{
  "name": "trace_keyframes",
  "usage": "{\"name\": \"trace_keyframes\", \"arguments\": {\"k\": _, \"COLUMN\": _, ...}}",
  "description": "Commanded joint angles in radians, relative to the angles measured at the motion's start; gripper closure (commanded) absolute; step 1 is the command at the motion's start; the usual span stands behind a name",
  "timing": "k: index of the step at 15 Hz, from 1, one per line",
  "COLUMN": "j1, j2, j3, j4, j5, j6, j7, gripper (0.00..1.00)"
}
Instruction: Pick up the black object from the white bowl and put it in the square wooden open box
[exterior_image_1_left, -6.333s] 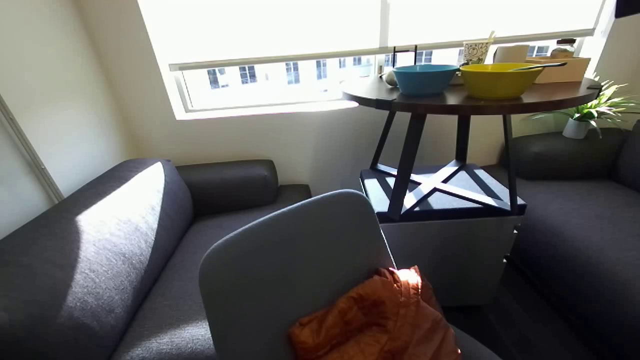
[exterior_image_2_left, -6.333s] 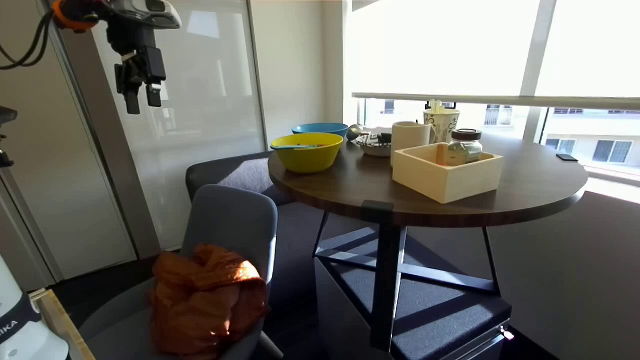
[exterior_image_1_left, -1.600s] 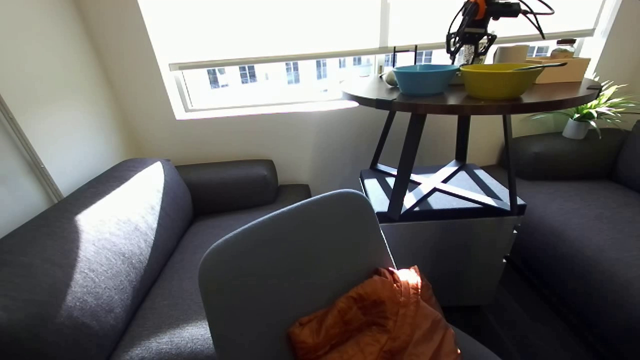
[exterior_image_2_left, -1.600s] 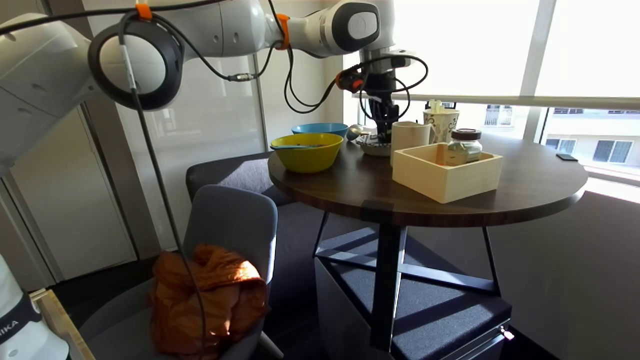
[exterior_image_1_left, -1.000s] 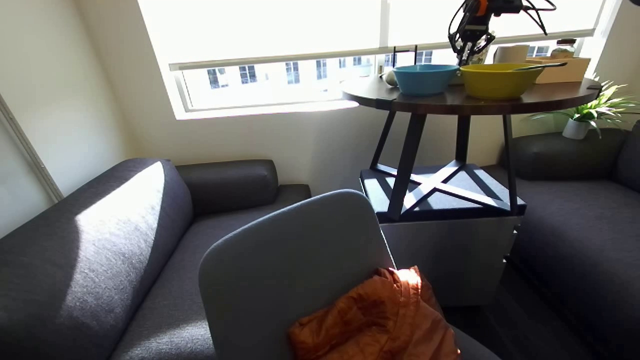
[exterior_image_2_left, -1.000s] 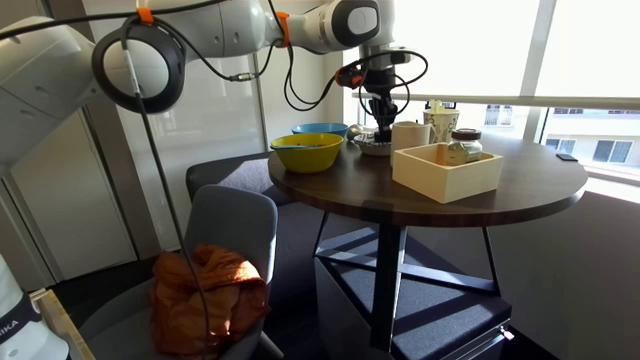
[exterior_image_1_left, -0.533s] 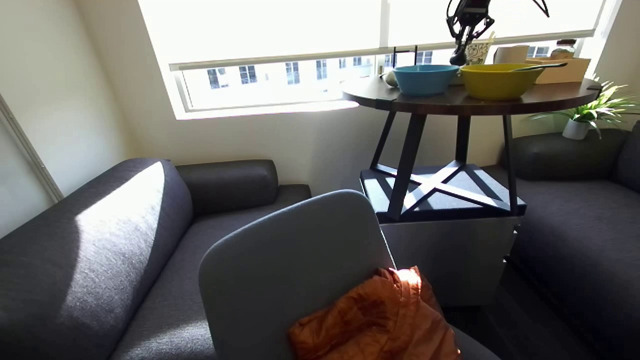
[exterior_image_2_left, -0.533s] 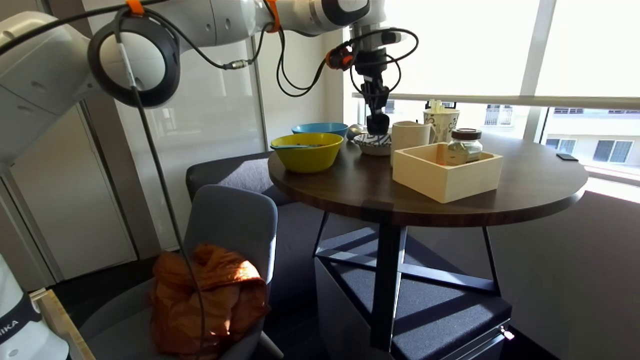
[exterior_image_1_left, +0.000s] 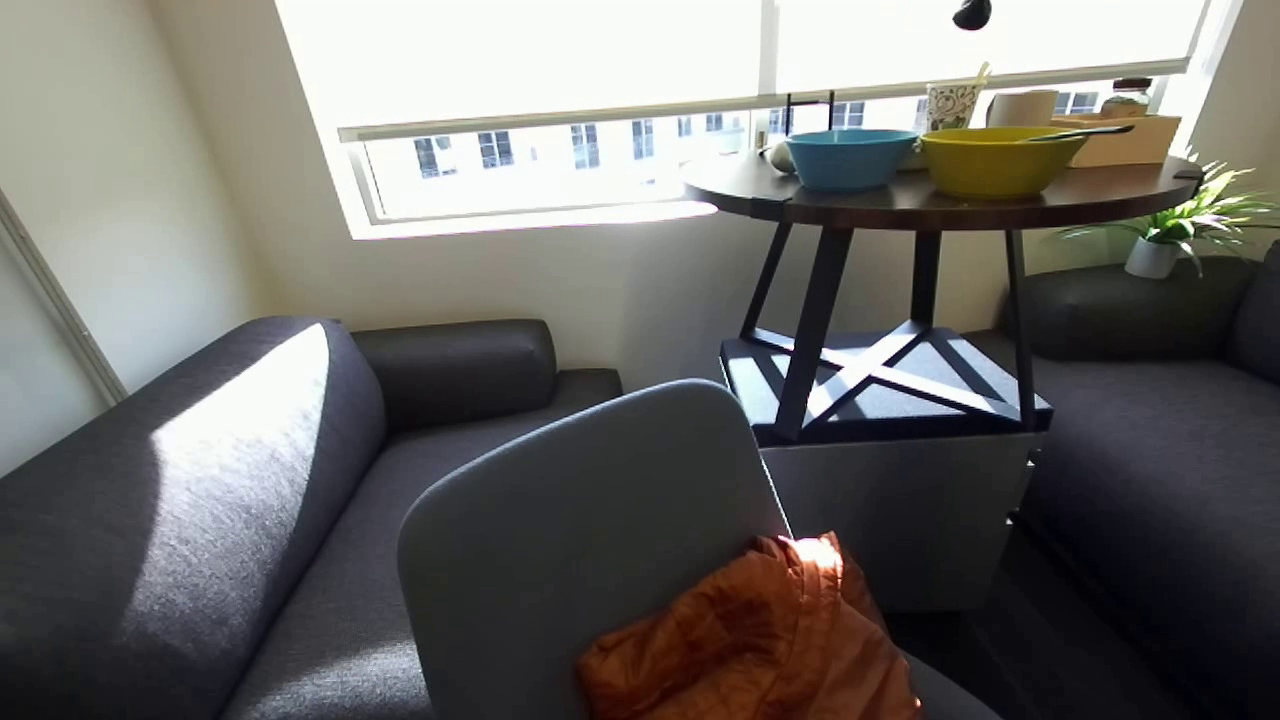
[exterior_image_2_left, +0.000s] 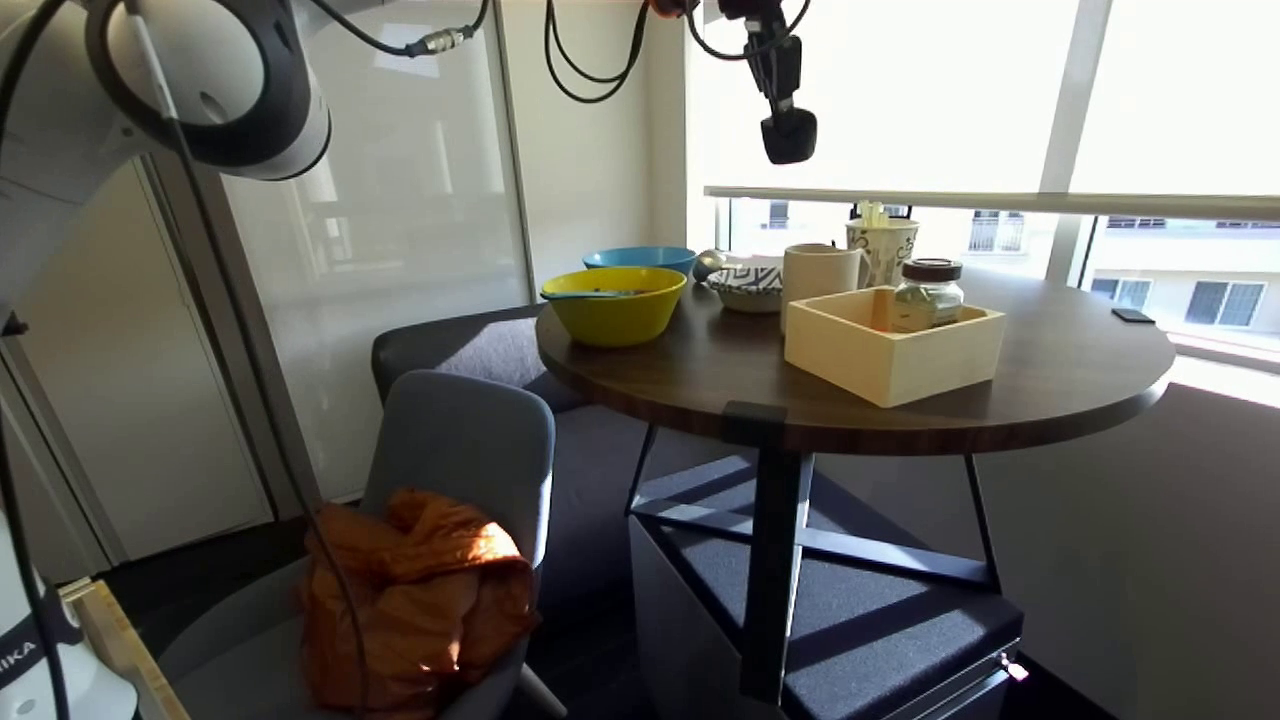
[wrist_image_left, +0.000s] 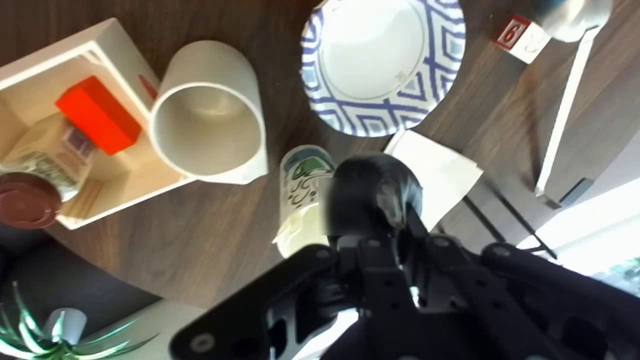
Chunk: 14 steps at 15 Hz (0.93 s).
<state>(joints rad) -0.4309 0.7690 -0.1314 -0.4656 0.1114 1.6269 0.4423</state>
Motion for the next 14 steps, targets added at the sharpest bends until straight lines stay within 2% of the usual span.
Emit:
{"name": "trace_keyframes", "arguments": {"k": 1, "j1": -0.110, "j2": -0.057, "j3": 0.012, "j4": -0.024, "j5": 0.043, "j6": -0.084, "j7": 0.045, "gripper": 0.97}}
{"name": "trace_keyframes", "arguments": {"k": 4, "j1": -0.236, "j2": -0.028, "j3": 0.039, "j4": -0.050, "j5": 0.122, "j6": -0.095, "j7": 0.062, "gripper": 0.97}}
{"name": "trace_keyframes", "arguments": {"k": 5, "j1": -0.279, "j2": 0.043, "j3": 0.051, "j4": 0.049, "j5": 0.154, "j6": -0.145, "j7": 0.072, "gripper": 0.97}}
{"name": "trace_keyframes", "arguments": {"k": 6, "j1": -0.312, "j2": 0.062, "j3": 0.066, "j4": 0.041, "j5": 0.183, "j6": -0.150, "j7": 0.073, "gripper": 0.97}}
{"name": "trace_keyframes", "arguments": {"k": 7, "j1": -0.272, "j2": 0.049, "j3": 0.040, "j4": 0.074, "j5": 0.123, "j6": -0.156, "j7": 0.049, "gripper": 0.88}}
{"name": "trace_keyframes", "arguments": {"k": 8, "j1": -0.305, "j2": 0.069, "j3": 0.052, "j4": 0.073, "j5": 0.144, "j6": -0.160, "j7": 0.050, "gripper": 0.88}}
{"name": "trace_keyframes", "arguments": {"k": 9, "j1": -0.325, "j2": 0.087, "j3": 0.061, "j4": 0.076, "j5": 0.155, "j6": -0.159, "j7": 0.051, "gripper": 0.97}}
{"name": "trace_keyframes", "arguments": {"k": 11, "j1": -0.302, "j2": 0.053, "j3": 0.055, "j4": 0.015, "j5": 0.128, "j6": -0.126, "j7": 0.036, "gripper": 0.97}}
{"name": "trace_keyframes", "arguments": {"k": 14, "j1": -0.248, "j2": 0.045, "j3": 0.039, "j4": 0.010, "j5": 0.084, "j6": -0.119, "j7": 0.013, "gripper": 0.97}}
